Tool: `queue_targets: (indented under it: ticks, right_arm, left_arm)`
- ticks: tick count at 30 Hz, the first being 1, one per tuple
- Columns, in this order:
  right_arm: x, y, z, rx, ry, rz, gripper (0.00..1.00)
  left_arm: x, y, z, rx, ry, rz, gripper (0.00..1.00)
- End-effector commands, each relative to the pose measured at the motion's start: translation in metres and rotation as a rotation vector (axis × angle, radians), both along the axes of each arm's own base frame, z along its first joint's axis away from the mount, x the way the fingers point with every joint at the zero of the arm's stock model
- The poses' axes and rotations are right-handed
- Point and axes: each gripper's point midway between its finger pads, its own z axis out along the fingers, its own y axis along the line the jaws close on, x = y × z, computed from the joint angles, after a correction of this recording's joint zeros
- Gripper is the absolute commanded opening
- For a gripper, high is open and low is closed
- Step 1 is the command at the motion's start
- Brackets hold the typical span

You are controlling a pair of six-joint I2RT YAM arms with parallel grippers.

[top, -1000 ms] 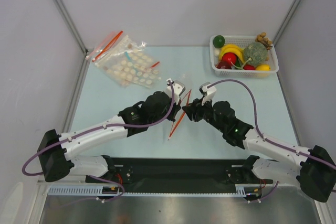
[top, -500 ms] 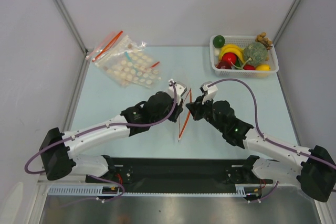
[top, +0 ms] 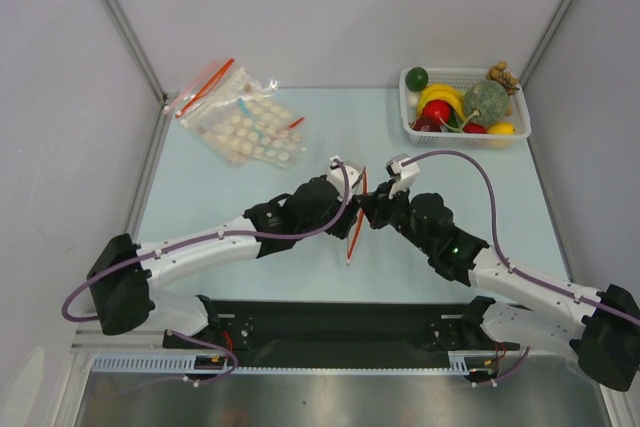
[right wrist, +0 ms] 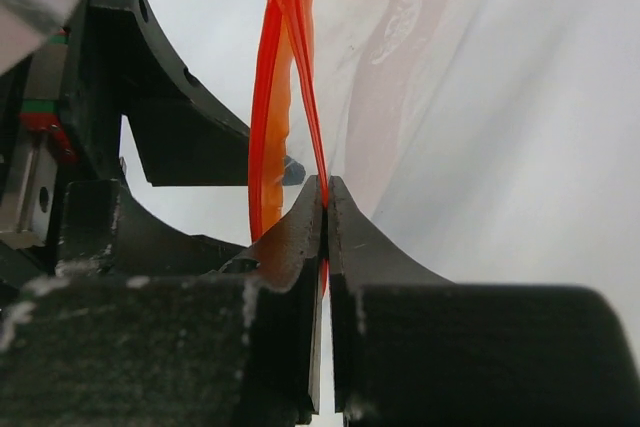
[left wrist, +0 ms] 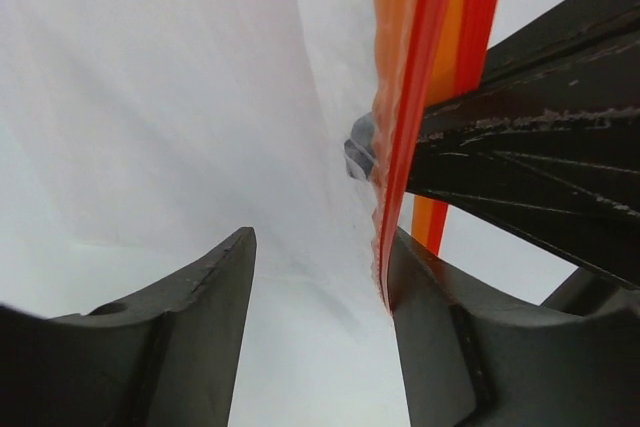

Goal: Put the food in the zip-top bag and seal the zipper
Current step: Open the zipper of the food storage bag.

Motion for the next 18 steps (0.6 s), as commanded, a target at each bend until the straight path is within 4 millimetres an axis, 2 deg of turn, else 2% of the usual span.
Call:
queue_targets:
  ticks: [1,4,7,8,10,11,14,17,18]
  right_arm:
    - [0.0,0.001,0.029,0.063,-0.061,0.002,0.0]
    - [-0.002,-0.001,0.032,0.075,-0.069,-0.004,0.0]
    - [-0.003,-0.004,0.035,0.087,-0.08,-0.012,0.0]
    - [-0.002,-0.005,0.035,0.085,-0.08,-0.015,0.0]
    - [-0.002,-0.006,0.034,0.083,-0.078,-0.022,0.0]
    - [0.0,-0.007,0.033,0.08,-0.073,-0.035,0.0]
    - [0.006,-0.01,0.027,0.06,-0.055,-0.07,0.0]
    - [0.01,-0.014,0.023,0.043,-0.039,-0.106,0.0]
    - [0.011,-0.015,0.022,0.039,-0.035,-0.112,0.0]
  left_arm:
    - [0.009,-0.007,0.017,-0.034,-0.043,0.027,0.59]
    - [0.011,-0.006,0.016,-0.03,-0.042,0.035,0.55]
    - [0.011,-0.004,0.018,-0.035,-0.048,0.051,0.41]
    - [0.013,-0.002,0.017,-0.036,-0.055,0.06,0.29]
    - [0.012,0.001,0.024,-0.052,-0.071,0.063,0.14]
    - [0.012,0.002,0.025,-0.055,-0.077,0.061,0.0]
    - [0.012,0.008,0.032,-0.055,-0.093,0.078,0.0]
    - [0.017,0.022,0.045,-0.076,-0.138,0.138,0.0]
    - [0.019,0.03,0.044,-0.073,-0.151,0.169,0.0]
